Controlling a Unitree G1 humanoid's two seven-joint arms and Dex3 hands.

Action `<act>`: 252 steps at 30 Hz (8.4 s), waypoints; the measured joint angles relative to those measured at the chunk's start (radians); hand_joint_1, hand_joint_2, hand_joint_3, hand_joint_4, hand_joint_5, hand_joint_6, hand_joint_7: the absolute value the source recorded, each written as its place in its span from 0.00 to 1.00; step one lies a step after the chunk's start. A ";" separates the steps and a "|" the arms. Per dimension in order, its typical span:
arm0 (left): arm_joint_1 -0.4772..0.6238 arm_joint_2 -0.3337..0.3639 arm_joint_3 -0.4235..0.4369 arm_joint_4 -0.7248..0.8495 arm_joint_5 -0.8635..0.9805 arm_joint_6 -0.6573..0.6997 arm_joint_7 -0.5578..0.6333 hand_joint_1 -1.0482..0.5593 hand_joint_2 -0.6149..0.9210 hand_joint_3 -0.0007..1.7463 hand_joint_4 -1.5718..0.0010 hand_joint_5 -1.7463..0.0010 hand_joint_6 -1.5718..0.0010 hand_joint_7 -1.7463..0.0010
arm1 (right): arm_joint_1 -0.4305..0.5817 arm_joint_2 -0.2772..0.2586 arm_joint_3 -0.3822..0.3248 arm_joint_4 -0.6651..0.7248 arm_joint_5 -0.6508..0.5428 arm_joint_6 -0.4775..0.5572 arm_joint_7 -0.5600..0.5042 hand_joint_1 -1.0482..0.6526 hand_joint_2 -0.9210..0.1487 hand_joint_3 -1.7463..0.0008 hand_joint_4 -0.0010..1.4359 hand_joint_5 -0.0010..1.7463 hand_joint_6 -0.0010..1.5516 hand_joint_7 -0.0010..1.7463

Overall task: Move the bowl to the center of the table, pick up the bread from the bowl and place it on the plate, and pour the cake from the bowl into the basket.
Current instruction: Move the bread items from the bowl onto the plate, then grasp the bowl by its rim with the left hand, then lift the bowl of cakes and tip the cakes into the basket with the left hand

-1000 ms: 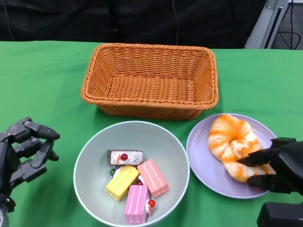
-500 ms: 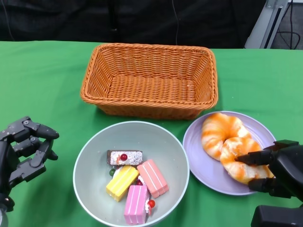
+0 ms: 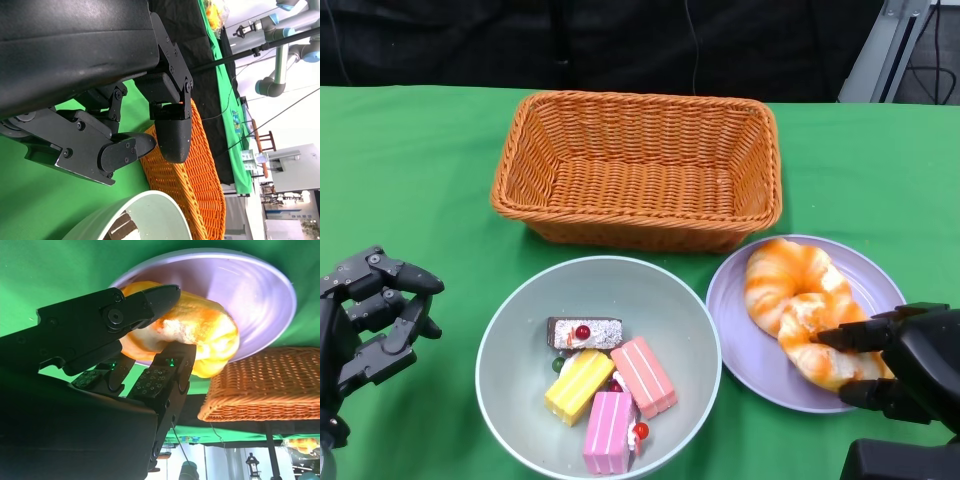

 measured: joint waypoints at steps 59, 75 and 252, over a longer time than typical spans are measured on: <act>0.000 0.014 0.005 0.013 -0.006 -0.002 -0.026 0.60 0.88 0.41 0.50 0.17 0.47 0.40 | 0.201 0.151 -0.147 -0.353 0.450 -0.227 0.144 0.41 0.01 0.98 0.43 0.09 0.38 0.05; 0.021 0.065 -0.008 -0.014 0.035 -0.112 -0.060 0.50 1.00 0.05 0.51 0.56 0.40 0.91 | 0.285 0.356 -0.166 -0.452 0.867 -0.302 0.258 0.61 0.34 0.38 0.39 0.87 0.37 0.73; -0.189 0.252 -0.492 -0.204 0.258 -0.343 0.126 0.60 0.74 0.67 0.54 0.01 0.55 0.18 | 0.292 0.482 -0.237 -0.427 0.756 -0.233 0.293 0.59 0.37 0.44 0.46 0.89 0.42 0.76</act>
